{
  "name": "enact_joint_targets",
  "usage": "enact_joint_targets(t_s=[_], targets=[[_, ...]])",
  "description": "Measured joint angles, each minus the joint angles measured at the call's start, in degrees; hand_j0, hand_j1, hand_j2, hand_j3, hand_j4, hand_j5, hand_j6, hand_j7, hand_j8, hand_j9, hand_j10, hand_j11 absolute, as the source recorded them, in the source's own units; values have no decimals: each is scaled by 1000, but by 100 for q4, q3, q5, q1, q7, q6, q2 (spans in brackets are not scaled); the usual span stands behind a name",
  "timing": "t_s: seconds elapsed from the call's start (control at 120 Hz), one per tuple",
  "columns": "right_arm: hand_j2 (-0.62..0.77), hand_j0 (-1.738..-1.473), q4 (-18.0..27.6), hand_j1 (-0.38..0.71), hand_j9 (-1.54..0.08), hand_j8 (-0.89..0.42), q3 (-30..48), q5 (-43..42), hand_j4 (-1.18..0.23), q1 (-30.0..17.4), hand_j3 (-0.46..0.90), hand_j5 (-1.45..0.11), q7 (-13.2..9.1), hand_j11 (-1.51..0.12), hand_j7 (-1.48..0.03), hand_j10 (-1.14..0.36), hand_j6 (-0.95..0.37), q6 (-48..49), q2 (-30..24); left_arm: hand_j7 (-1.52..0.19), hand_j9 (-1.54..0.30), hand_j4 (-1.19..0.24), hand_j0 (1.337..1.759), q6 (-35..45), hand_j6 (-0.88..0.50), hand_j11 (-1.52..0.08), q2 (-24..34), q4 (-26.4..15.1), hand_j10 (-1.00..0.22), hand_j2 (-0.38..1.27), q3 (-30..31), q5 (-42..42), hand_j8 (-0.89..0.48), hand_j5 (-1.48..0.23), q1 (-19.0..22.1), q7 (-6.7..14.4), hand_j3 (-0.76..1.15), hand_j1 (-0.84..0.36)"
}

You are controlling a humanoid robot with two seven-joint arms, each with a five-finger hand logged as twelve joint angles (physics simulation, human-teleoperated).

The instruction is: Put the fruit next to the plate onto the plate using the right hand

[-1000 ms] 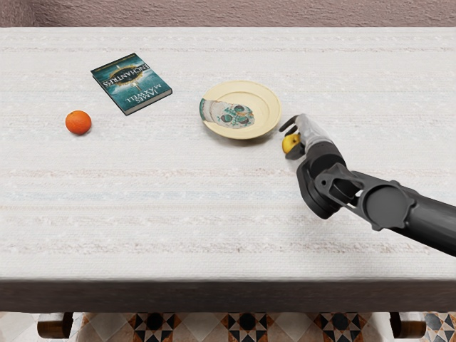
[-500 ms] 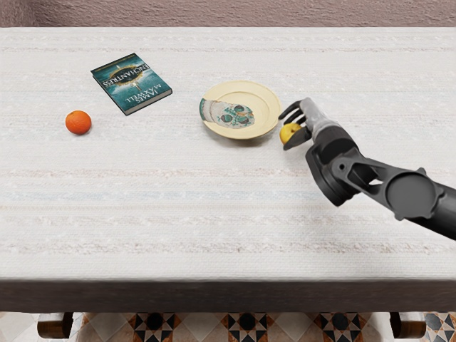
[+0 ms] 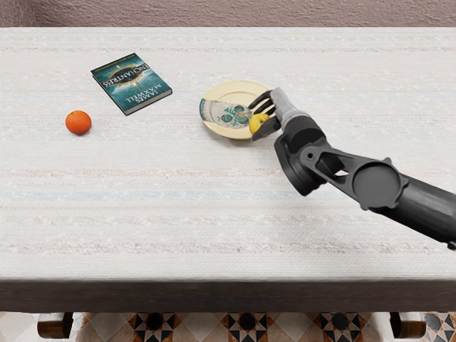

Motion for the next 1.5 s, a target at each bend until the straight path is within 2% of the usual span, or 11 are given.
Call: enact_joint_targets(t_s=[0.158, 0.525, 0.75, 1.025, 1.183, 1.5], targets=[[344, -1658, -502, 284, -816, -447, 48, 1, -613, 71, 0, -816, 0, -819, -807, -561, -555, -20, 422, 0, 0, 0, 1658, -2, 0, 0, 0, 0, 0, 0, 0, 0, 0, 0, 0, 0, 0, 349], [334, -1658, -878, 285, -821, -448, 471, -3, -621, 138, 0, -821, 8, -826, -814, -559, -551, -181, 690, 0, 0, 0, 1658, -1, 0, 0, 0, 0, 0, 0, -1, 0, 0, 0, 0, 0, 0, 349], [363, -1658, -915, 290, -830, -448, 526, 228, -630, 33, 0, -829, 396, -834, -824, -560, -552, -354, 710, 0, 0, 0, 1658, -1, 0, 0, 0, 0, 0, 0, -1, 0, 0, 0, 0, 0, 0, 349], [302, -1658, -937, 271, -827, -444, 537, 332, -624, 52, 0, -826, 780, -831, -818, -555, -549, -361, 712, 0, 0, 0, 1658, -2, 0, 0, 0, -1, 0, 0, -1, 0, 0, 0, 0, 0, 0, 349], [291, -1658, -1260, 267, -822, -441, 435, 673, -619, 62, 0, -822, 1181, -827, -813, -554, -547, -306, 712, 0, 0, 0, 1658, -3, 0, 0, 0, -1, 0, 0, -2, 0, 0, 0, 0, 0, 0, 349], [266, -1658, -1523, 264, -807, -440, 273, 789, -612, 77, 0, -809, 1335, -812, -802, -551, -545, -285, 712, 0, 0, 0, 1658, -3, 0, 0, 0, 0, 0, 0, 0, 0, 0, 0, 0, 0, 0, 349]])
